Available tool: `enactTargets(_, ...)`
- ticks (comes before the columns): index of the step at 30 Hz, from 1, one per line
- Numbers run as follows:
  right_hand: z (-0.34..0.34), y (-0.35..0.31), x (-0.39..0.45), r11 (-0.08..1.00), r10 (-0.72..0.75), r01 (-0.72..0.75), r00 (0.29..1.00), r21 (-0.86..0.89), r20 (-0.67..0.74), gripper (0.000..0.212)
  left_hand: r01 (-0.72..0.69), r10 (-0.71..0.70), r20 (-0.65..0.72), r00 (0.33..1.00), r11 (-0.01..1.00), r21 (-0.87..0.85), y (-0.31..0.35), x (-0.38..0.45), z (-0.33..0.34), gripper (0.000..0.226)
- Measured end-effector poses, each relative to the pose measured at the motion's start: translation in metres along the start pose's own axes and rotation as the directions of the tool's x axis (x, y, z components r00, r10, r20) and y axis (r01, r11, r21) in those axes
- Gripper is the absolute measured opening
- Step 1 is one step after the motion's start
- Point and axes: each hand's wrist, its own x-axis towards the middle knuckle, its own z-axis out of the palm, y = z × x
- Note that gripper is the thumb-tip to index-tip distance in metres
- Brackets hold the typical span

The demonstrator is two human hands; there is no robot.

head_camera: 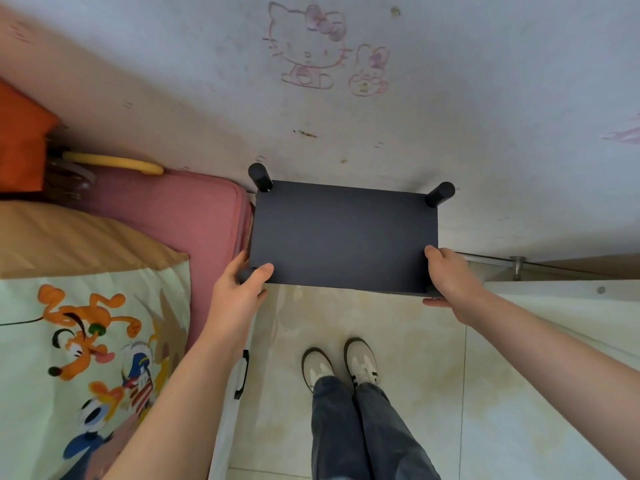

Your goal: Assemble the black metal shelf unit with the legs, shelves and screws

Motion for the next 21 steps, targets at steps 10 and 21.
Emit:
enactTargets(10,-0.006,0.012,-0.007,0.992,0.034,-0.045,0.995,0.119,0.092,0.023,-0.058,0.053,-0.115,0.992,0.998,-0.041,-0.009,-0.009,0.016,0.052)
enactTargets(21,-0.038,0.045,-0.021,0.985,-0.153,0.133,0.967,0.106,0.205,0.024,-0.263,0.311,-0.184,0.932,0.934,0.242,-0.037,-0.068,0.035,0.061)
